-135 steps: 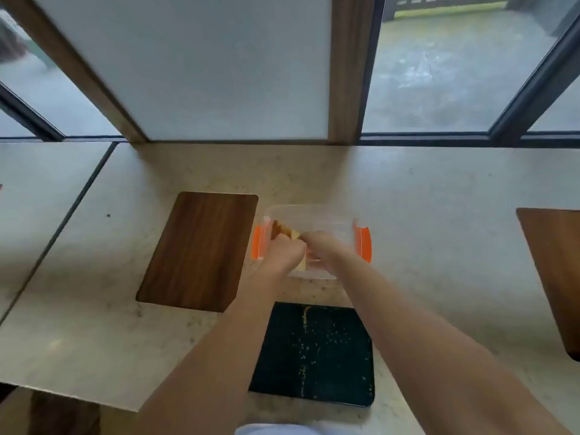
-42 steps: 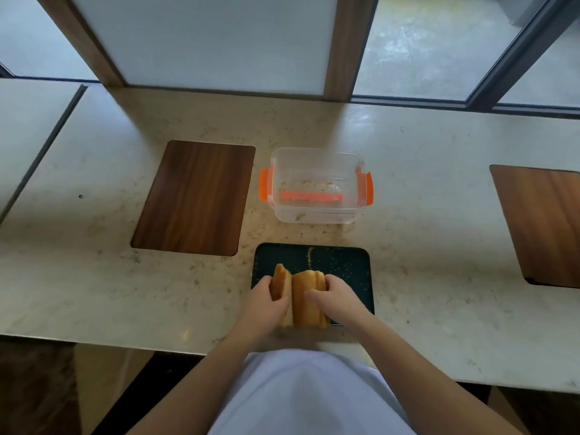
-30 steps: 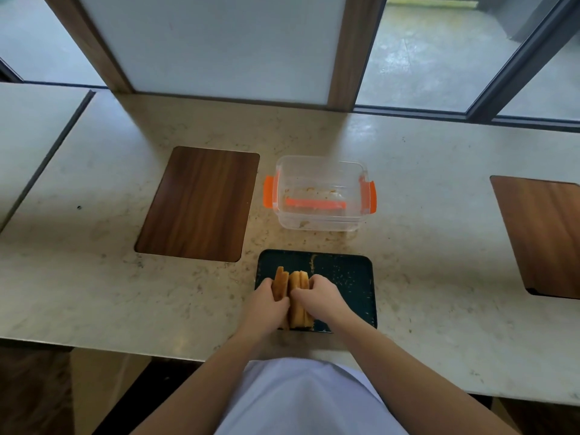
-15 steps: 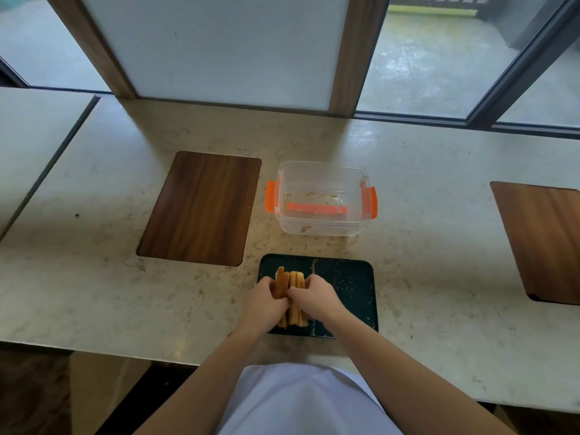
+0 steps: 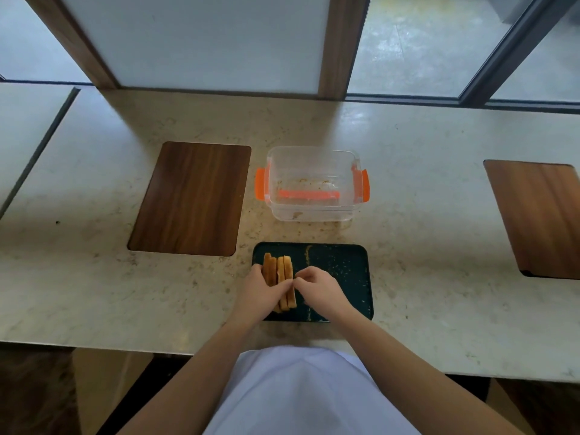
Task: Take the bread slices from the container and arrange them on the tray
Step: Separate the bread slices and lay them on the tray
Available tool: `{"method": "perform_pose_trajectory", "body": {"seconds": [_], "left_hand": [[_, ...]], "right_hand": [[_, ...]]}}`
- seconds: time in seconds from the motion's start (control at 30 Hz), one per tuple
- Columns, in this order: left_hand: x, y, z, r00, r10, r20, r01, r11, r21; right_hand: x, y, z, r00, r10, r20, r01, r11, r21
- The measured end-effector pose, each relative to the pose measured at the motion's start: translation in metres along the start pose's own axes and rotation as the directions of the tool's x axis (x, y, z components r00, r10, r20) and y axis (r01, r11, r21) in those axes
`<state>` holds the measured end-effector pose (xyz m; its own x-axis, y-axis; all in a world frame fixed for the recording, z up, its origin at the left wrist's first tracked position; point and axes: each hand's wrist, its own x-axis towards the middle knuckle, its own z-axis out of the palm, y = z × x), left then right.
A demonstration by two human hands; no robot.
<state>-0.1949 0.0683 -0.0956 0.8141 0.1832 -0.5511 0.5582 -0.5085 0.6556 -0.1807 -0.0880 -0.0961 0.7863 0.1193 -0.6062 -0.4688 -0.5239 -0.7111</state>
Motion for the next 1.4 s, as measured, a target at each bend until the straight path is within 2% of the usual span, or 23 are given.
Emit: {"method": "perform_pose_trajectory", "body": {"seconds": [0.3, 0.47, 0.7, 0.8, 0.9, 0.97, 1.07, 1.13, 1.23, 1.4], "left_hand": [[-0.002, -0.009, -0.003, 1.000, 0.019, -0.023, -0.019, 1.000, 0.002], [-0.006, -0.006, -0.003, 0.998, 0.060, -0.035, -0.058, 0.996, 0.064], [-0.008, -0.004, -0.003, 0.996, 0.081, -0.031, -0.080, 0.996, 0.049], [-0.007, -0.002, -0.004, 0.996, 0.083, -0.042, -0.081, 0.995, 0.054], [-0.006, -0.001, -0.004, 0.995, 0.098, -0.035, -0.095, 0.992, 0.085], [-0.003, -0.001, -0.006, 0.995, 0.100, -0.025, -0.097, 0.989, 0.111], [0.001, 0.000, -0.007, 0.994, 0.104, 0.029, -0.108, 0.980, 0.169], [0.003, 0.000, -0.007, 0.992, 0.106, 0.072, -0.119, 0.970, 0.211], [0.008, 0.001, -0.007, 0.988, 0.109, 0.109, -0.134, 0.958, 0.254], [0.015, 0.002, -0.005, 0.994, 0.059, 0.093, -0.078, 0.974, 0.215]], "right_hand": [[-0.010, 0.016, 0.005, 0.996, 0.035, 0.078, -0.035, 0.999, 0.005], [-0.008, 0.024, 0.001, 0.997, 0.064, 0.048, -0.063, 0.998, -0.006], [-0.014, 0.027, -0.011, 0.996, 0.093, 0.012, -0.093, 0.993, 0.070], [-0.012, 0.026, -0.016, 0.996, 0.083, -0.024, -0.082, 0.996, 0.045], [-0.008, 0.026, -0.023, 0.988, 0.134, -0.075, -0.135, 0.991, -0.007], [-0.007, 0.025, -0.030, 0.984, 0.165, -0.068, -0.163, 0.986, 0.033], [-0.011, 0.027, -0.045, 0.977, 0.209, -0.039, -0.197, 0.959, 0.203], [-0.016, 0.029, -0.055, 0.962, 0.271, -0.023, -0.241, 0.890, 0.388], [-0.021, 0.034, -0.065, 0.919, 0.388, 0.062, -0.316, 0.635, 0.705], [-0.017, 0.036, -0.055, 0.877, 0.453, 0.162, -0.305, 0.263, 0.915]]}}
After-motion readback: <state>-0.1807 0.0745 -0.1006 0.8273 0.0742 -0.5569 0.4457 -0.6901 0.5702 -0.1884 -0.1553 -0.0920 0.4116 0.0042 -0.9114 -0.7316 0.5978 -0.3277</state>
